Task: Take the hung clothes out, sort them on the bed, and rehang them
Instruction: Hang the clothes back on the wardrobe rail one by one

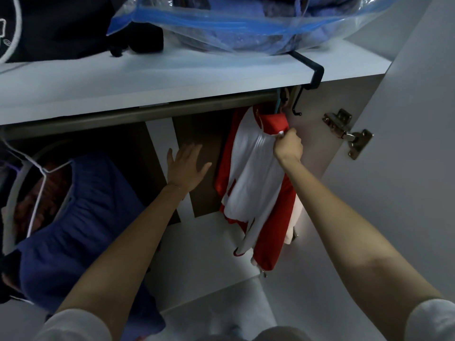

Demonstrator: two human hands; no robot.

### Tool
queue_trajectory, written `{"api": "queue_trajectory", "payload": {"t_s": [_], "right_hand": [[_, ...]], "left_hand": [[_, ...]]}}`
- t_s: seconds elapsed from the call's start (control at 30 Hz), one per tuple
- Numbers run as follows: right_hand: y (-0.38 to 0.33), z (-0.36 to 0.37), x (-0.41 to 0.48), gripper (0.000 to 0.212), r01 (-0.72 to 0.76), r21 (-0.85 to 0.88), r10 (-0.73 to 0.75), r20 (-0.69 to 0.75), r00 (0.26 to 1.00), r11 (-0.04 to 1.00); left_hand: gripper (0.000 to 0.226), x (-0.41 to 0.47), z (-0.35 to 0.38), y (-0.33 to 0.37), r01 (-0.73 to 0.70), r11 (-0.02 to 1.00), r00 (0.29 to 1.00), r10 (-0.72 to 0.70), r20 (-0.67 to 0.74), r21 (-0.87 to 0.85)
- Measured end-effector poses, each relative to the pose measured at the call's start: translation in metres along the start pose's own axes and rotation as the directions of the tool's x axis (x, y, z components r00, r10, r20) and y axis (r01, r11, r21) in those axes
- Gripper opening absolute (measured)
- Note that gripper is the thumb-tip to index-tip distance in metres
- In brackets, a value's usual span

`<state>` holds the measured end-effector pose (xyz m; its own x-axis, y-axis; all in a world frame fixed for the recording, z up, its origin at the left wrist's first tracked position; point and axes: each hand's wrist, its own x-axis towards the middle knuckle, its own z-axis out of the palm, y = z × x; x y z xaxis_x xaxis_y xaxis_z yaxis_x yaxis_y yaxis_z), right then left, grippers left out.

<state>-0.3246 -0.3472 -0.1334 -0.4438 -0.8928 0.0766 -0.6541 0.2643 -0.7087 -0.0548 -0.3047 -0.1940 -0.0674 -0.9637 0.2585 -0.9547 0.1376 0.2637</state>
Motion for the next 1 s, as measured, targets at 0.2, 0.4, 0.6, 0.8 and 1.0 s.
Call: {"api": "queue_trajectory", "payload": {"t_s": [0.2, 0.4, 0.6, 0.8, 1.0], "right_hand": [[0.005, -0.005, -0.001, 0.029, 0.048, -0.022, -0.049, -0.042, 0.998, 0.999], [0.020, -0.014, -0.029, 0.030, 0.188, -0.001, -0.188, -0.016, 0.982, 0.982], [0.037, -0.029, -0.089, 0.051, 0.326, -0.115, -0.329, -0.011, 0.944, 0.938], [0.069, -0.037, -0.162, 0.060, 0.285, -0.281, -0.293, 0.015, 0.956, 0.916], [0.117, -0.047, -0.237, 0.066, 0.152, -0.367, -0.145, 0.047, 0.988, 0.918]], "left_hand": [[0.064, 0.003, 0.002, 0.009, -0.013, 0.999, 1.000, 0.014, 0.010, -0.031], [0.065, -0.003, 0.003, 0.022, -0.059, 0.998, 0.998, 0.059, 0.017, -0.029], [0.067, -0.025, 0.004, 0.054, -0.157, 0.988, 0.987, 0.157, 0.026, 0.002], [0.069, -0.073, 0.008, 0.069, -0.257, 0.966, 0.965, 0.257, 0.045, -0.002], [0.071, -0.128, 0.024, 0.071, -0.345, 0.938, 0.936, 0.347, 0.064, -0.037]]}}
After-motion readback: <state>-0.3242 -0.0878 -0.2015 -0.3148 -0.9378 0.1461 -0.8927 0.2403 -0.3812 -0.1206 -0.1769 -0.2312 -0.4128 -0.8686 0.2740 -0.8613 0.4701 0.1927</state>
